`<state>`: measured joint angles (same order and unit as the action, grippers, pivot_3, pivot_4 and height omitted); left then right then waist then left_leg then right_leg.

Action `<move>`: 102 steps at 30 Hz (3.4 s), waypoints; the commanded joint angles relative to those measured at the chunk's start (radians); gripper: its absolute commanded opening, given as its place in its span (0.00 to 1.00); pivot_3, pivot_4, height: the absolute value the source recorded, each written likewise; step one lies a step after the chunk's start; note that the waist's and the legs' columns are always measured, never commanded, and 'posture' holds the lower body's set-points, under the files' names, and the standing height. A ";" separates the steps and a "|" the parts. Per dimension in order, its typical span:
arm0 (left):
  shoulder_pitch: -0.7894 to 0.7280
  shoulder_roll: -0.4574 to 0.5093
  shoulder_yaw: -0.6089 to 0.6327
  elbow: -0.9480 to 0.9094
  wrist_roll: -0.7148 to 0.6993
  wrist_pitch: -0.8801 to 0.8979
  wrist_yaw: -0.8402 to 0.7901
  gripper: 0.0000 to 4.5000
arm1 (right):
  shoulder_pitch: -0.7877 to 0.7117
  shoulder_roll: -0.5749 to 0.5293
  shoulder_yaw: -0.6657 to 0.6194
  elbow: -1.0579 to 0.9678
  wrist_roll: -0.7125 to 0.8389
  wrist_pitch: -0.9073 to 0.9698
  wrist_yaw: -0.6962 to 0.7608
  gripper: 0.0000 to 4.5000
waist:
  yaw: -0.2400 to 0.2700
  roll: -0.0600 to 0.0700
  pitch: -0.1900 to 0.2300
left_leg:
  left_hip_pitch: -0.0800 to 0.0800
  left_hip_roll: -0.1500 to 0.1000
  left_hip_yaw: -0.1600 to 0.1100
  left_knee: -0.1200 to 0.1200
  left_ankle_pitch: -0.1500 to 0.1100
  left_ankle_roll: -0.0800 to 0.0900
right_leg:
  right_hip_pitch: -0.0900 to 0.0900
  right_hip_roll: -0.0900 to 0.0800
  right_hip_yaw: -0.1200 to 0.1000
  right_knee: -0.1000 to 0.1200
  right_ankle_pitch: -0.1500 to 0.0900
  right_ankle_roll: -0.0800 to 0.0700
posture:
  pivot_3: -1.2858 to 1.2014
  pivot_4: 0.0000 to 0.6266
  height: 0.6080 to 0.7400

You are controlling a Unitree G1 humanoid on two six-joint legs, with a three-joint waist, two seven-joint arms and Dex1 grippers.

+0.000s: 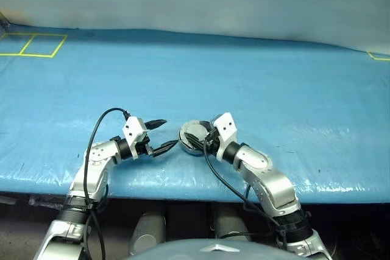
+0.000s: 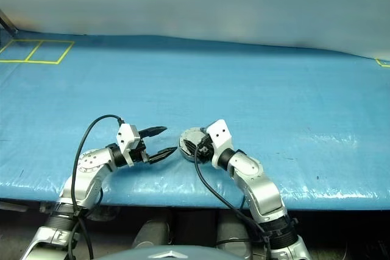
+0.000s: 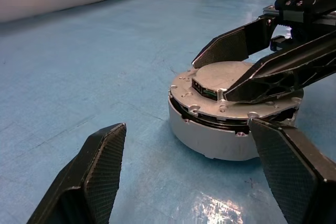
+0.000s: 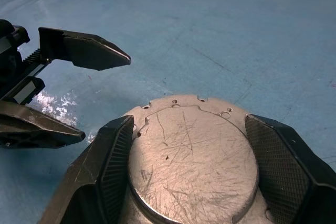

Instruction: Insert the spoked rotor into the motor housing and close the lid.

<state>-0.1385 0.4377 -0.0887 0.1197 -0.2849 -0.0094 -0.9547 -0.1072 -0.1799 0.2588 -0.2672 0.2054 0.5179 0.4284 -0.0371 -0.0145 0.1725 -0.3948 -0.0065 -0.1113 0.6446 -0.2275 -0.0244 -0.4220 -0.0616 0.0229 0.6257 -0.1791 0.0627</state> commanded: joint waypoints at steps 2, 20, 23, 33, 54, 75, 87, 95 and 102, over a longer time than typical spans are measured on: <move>0.003 0.005 0.017 -0.013 0.000 -0.017 0.006 0.91 | -0.017 -0.014 0.031 -0.011 -0.047 0.012 -0.021 0.68 | 0.000 0.000 0.000 | 0.000 0.000 0.000 0.000 0.000 0.000 | 0.000 0.000 0.000 0.000 0.000 0.000 | 0.52 0.24 1.00; -0.003 0.005 0.002 -0.004 0.002 0.025 0.013 0.91 | 0.017 -0.015 0.071 0.044 -0.150 0.048 -0.097 0.68 | 0.000 0.000 0.000 | 0.000 0.000 0.000 0.001 0.000 0.000 | 0.000 0.000 0.000 0.000 0.000 0.000 | 0.52 0.24 1.00; -0.012 -0.003 -0.006 -0.012 0.000 0.061 0.020 0.91 | 0.023 -0.023 0.082 0.054 -0.157 0.043 -0.096 0.68 | 0.000 0.000 -0.001 | 0.001 0.000 0.000 0.001 0.000 0.000 | 0.001 0.000 0.000 0.000 0.000 0.000 | 0.52 0.24 1.00; -0.100 -0.060 -0.021 0.039 -0.031 0.149 -0.007 0.41 | 0.020 -0.024 0.086 0.053 -0.160 0.038 -0.096 0.68 | 0.001 0.000 -0.003 | 0.001 0.000 0.000 0.001 0.000 0.000 | 0.002 0.000 0.000 0.000 0.000 0.000 | 0.52 0.24 1.00; -0.144 -0.064 -0.099 0.129 0.071 0.145 -0.029 0.01 | 0.033 -0.022 0.085 0.048 -0.174 0.020 -0.097 0.68 | 0.003 -0.001 -0.008 | 0.001 0.000 -0.001 0.001 0.000 0.000 | 0.003 -0.001 -0.001 -0.001 0.000 0.000 | 0.52 0.24 1.00; -0.123 -0.071 -0.075 0.101 0.053 0.113 -0.009 0.00 | 0.087 0.003 -0.108 -0.270 0.148 0.105 0.004 0.99 | 0.010 0.000 -0.007 | 0.000 -0.001 -0.002 -0.003 -0.002 -0.003 | 0.002 -0.001 -0.002 -0.004 -0.002 0.001 | 0.52 0.24 1.00; -0.121 -0.079 -0.078 0.105 0.053 0.096 -0.013 0.00 | 0.184 0.127 -0.434 -0.227 0.546 0.438 -0.146 0.99 | 0.013 0.002 -0.007 | -0.001 -0.001 -0.001 -0.005 -0.002 -0.003 | 0.000 -0.001 -0.001 -0.004 -0.003 0.000 | 0.52 0.24 1.00; -0.117 -0.080 -0.077 0.103 0.057 0.086 -0.006 0.00 | 0.210 0.191 -0.517 -0.155 0.804 0.536 -0.185 0.99 | 0.012 0.002 -0.006 | -0.001 0.000 -0.001 -0.004 -0.002 -0.003 | 0.000 -0.001 -0.001 -0.003 -0.003 0.000 | 0.52 0.24 1.00; -0.109 -0.079 -0.076 0.096 0.059 0.084 0.001 0.00 | 0.203 0.216 -0.514 -0.094 0.907 0.539 -0.231 0.99 | 0.012 0.003 -0.006 | -0.002 0.000 -0.001 -0.005 -0.002 -0.003 | -0.002 -0.001 -0.001 -0.003 -0.003 0.000 | 0.52 0.24 1.00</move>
<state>-0.2602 0.3582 -0.1478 0.2298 -0.2440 0.0717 -0.9565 0.1028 0.0327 -0.2603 -0.3505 1.0715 1.0566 0.2032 -0.0254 -0.0117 0.1663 -0.3970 -0.0069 -0.1121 0.6394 -0.2294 -0.0274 -0.4238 -0.0627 0.0217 0.6226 -0.1823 0.0626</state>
